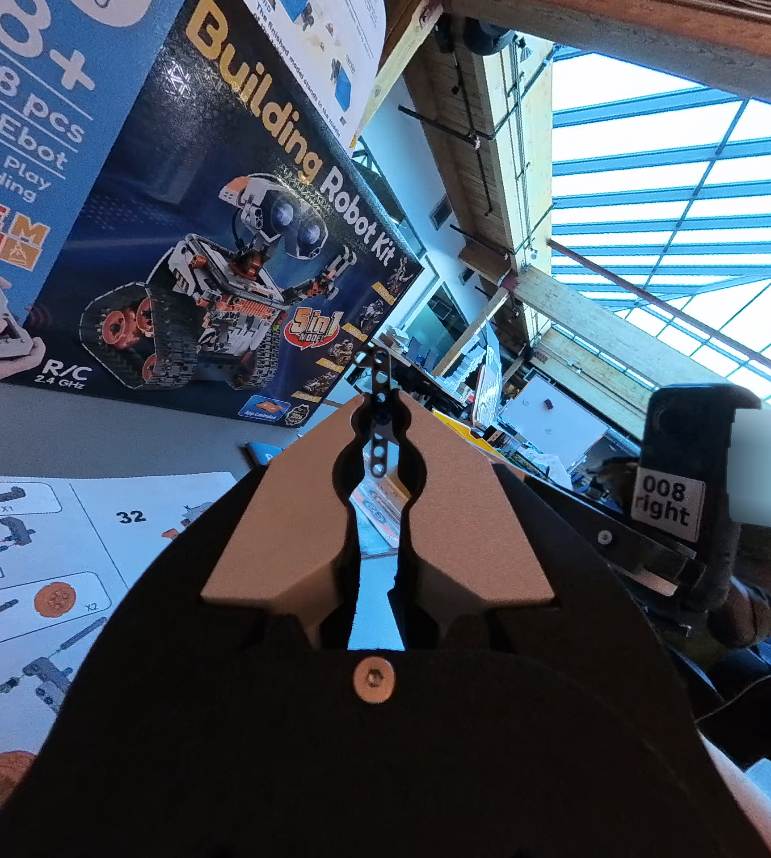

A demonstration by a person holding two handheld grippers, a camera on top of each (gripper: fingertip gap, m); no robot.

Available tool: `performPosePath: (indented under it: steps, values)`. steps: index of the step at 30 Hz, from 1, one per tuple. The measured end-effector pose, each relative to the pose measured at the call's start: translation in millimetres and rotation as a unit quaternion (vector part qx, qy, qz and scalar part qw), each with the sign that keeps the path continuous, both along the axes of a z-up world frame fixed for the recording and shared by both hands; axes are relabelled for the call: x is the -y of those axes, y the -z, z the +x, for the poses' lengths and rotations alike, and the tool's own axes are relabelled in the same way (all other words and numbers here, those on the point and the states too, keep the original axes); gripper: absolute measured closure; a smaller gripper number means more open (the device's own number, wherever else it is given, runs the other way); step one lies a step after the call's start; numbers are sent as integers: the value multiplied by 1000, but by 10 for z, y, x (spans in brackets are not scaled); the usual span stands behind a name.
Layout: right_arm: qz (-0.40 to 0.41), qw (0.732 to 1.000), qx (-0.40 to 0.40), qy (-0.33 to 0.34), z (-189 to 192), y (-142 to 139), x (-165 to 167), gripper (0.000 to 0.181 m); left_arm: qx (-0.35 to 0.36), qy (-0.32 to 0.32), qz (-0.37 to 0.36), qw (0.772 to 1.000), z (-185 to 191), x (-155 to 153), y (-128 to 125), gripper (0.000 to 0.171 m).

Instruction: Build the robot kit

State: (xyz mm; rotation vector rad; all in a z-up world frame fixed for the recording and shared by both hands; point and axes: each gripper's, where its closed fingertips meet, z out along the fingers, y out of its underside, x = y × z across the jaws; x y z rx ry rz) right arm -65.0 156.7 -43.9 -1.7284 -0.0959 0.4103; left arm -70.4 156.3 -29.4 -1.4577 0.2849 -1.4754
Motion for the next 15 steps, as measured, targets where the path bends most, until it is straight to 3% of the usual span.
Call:
performPosePath:
  steps: [6,12,15]
  values:
    - [2,1000,20,6,25,21,-3,175,-11,1,-6,1000,24,-1,33,167]
    - [26,989,140,25,15,16,-15,175,-13,-1,-12,1000,4,-20,55,167]
    - [26,991,131,23,3,10,-12,175,-18,-5,-8,1000,-7,-23,48,167]
